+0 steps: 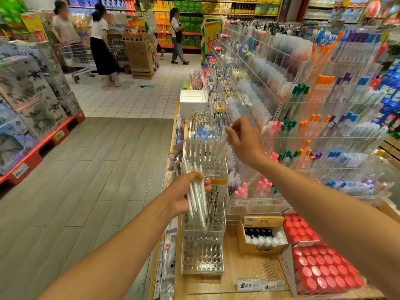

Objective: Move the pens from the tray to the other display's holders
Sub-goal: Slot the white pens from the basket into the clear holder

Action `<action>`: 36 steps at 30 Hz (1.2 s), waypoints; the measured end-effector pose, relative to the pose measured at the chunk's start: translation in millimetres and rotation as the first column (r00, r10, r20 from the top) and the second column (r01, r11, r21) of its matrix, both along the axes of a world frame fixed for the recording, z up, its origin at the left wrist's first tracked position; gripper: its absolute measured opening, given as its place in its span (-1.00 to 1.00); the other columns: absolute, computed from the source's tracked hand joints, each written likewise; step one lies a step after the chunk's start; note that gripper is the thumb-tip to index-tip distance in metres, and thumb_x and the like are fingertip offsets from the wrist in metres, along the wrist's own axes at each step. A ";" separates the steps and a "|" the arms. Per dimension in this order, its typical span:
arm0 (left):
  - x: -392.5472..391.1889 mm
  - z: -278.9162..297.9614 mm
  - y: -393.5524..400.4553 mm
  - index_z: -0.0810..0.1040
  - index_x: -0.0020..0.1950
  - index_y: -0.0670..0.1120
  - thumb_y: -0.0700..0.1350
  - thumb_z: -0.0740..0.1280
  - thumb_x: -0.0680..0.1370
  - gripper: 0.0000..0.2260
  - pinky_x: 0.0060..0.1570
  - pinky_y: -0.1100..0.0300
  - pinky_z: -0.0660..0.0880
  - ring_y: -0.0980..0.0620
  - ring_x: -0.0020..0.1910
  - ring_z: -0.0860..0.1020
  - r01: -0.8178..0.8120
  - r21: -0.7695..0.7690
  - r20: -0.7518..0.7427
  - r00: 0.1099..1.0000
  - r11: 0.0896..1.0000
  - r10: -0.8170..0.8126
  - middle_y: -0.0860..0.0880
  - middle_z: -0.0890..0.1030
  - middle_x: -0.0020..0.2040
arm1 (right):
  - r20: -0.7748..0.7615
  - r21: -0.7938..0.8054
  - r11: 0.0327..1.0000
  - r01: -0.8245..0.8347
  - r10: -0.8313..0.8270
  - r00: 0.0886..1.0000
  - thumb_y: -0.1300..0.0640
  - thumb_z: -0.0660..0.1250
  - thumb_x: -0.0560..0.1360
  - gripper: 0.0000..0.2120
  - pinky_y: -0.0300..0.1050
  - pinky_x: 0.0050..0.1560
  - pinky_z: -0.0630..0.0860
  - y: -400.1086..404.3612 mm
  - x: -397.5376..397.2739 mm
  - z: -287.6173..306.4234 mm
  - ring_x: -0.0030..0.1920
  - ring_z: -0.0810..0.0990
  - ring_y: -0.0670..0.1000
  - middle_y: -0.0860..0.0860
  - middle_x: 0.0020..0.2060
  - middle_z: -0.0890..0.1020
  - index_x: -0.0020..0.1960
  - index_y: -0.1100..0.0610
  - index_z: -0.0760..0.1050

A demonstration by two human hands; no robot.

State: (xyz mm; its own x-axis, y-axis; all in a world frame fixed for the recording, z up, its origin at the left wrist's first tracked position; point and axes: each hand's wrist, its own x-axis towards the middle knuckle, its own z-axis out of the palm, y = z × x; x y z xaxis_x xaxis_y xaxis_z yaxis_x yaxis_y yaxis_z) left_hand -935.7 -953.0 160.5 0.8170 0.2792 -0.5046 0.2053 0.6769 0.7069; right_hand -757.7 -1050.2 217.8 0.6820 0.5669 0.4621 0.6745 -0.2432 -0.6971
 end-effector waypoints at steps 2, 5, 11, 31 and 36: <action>-0.3 -0.1 0.1 0.54 0.09 -0.29 -0.23 0.30 0.59 -0.85 -0.42 0.21 0.58 0.00 -0.38 0.64 0.003 -0.005 -0.006 1.000 1.000 -0.003 -0.14 0.66 -0.27 | 0.050 -0.048 0.999 -0.019 0.022 0.999 0.11 0.26 0.60 -0.87 0.12 -0.20 0.54 4.4 -0.8 -6.4 -0.24 0.58 0.14 0.10 -0.28 0.59 -0.02 0.17 0.38; -1.5 -0.8 0.7 0.57 0.05 -0.30 -0.22 0.30 0.59 -0.86 -0.41 0.21 0.59 0.01 -0.38 0.63 0.007 -0.001 -0.019 1.000 1.000 -0.007 -0.14 0.65 -0.29 | 0.105 -0.123 0.992 -0.033 0.046 0.993 0.11 0.28 0.59 -0.87 0.05 -0.23 0.49 9.7 1.2 -13.3 -0.25 0.54 0.11 0.05 -0.29 0.54 -0.02 0.16 0.39; -5.5 -6.6 0.0 0.61 -0.03 -0.26 -0.19 0.36 0.58 -0.87 -0.42 0.22 0.58 0.05 -0.39 0.63 0.015 0.039 -0.022 1.000 0.999 -0.014 -0.11 0.64 -0.30 | 0.095 -0.173 0.985 -0.027 0.043 0.995 0.11 0.36 0.54 -0.87 -0.20 -0.26 0.32 12.2 9.4 -26.2 -0.24 0.45 -0.06 -0.09 -0.27 0.50 -0.07 0.06 0.40; 4.0 -1.2 -13.6 0.50 0.31 -0.35 -0.24 0.47 0.49 -0.58 -0.52 0.28 0.48 0.05 -0.52 0.58 -0.125 0.143 -0.036 0.991 0.982 0.132 -0.10 0.62 -0.39 | -0.406 -0.354 0.864 -0.358 0.203 0.891 -0.01 0.37 0.53 -0.83 -0.30 -0.39 0.43 -0.4 -28.3 -18.1 -0.39 0.52 -0.14 -0.06 -0.31 0.62 -0.18 0.04 0.55; 8.2 1.2 -15.8 0.50 0.29 -0.37 -0.24 0.47 0.49 -0.58 -0.51 0.28 0.49 0.04 -0.52 0.57 -0.117 0.127 0.001 0.993 0.985 0.118 -0.09 0.61 -0.41 | -0.693 -0.210 0.845 -0.493 0.227 0.684 0.14 0.35 0.55 -0.82 -0.22 -0.39 0.39 -3.1 -29.9 -23.1 -0.41 0.46 -0.10 0.03 -0.34 0.61 -0.17 0.24 0.56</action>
State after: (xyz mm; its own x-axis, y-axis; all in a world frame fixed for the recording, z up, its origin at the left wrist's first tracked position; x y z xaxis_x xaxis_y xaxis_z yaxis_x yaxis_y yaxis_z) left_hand -927.5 -968.8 161.7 0.7717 0.4349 -0.4640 0.1346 0.6014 0.7875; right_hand -787.6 -1053.3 194.8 0.4358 0.8576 -0.2730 0.2062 -0.3905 -0.8972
